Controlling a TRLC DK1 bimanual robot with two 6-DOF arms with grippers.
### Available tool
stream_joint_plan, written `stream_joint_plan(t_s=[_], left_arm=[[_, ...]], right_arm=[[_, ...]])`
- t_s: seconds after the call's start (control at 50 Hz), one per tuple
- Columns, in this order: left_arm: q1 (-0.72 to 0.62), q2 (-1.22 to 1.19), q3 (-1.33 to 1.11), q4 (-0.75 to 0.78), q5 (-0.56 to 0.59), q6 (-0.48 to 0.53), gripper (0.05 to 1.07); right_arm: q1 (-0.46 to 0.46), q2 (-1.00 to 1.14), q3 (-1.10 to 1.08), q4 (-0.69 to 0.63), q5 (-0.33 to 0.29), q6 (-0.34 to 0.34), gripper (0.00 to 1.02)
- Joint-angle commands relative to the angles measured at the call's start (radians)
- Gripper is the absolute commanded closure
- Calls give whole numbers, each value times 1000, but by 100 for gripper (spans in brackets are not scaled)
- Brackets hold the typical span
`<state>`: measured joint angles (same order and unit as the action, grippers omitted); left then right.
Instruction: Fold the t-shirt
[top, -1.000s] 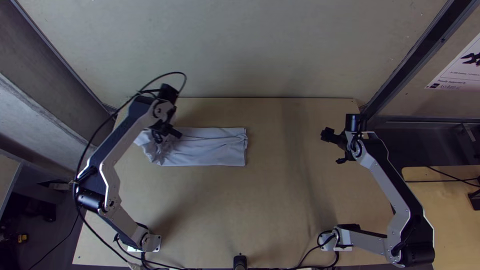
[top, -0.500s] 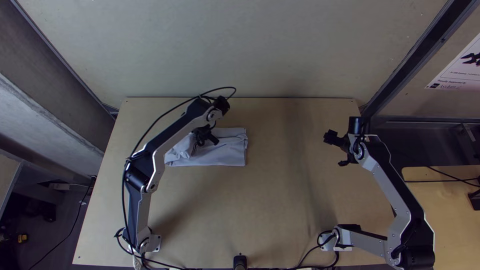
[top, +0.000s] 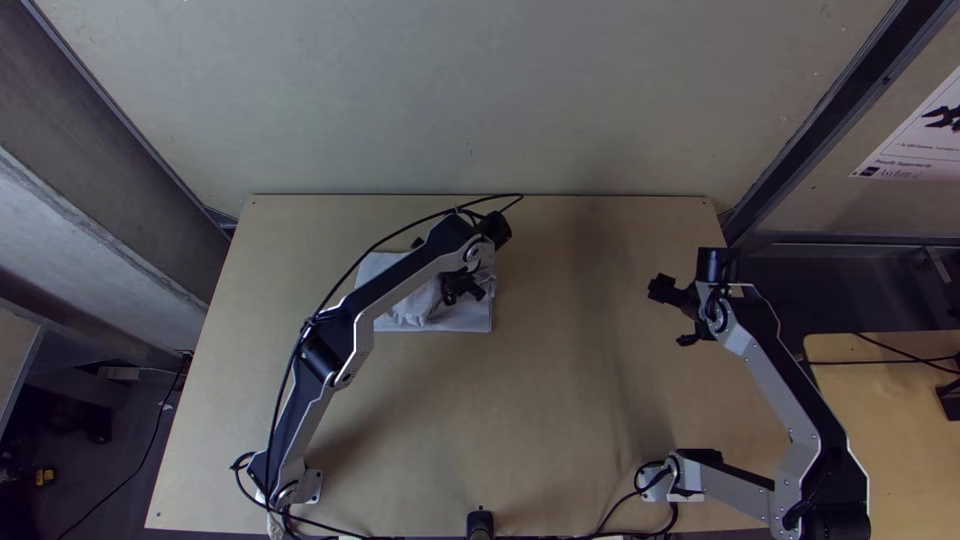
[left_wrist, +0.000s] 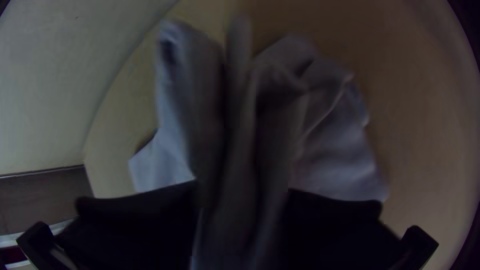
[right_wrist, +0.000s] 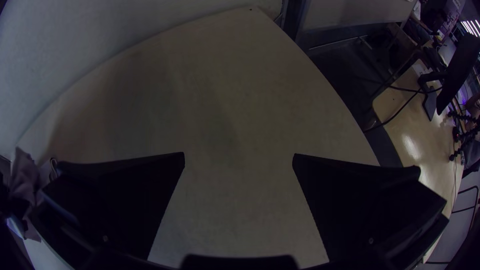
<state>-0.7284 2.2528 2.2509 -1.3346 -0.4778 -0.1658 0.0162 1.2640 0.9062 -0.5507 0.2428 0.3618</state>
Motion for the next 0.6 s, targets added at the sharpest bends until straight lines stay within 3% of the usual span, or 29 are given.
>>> stream_joint_plan(t_s=[0.0, 0.18, 0.38, 0.58], left_arm=[[-17, 42, 62, 68, 94, -52, 10], [-5, 45, 113, 347, 450, -245, 10], [7, 27, 124, 350, 492, -261, 10], [50, -67, 68, 345, 492, -184, 10]], right_arm=[[-7, -21, -29, 18, -5, -7, 3], [-1, -43, -69, 34, -5, -7, 3], [-4, -74, -96, 46, -5, -7, 3], [-15, -94, -27, 54, -4, -47, 3]])
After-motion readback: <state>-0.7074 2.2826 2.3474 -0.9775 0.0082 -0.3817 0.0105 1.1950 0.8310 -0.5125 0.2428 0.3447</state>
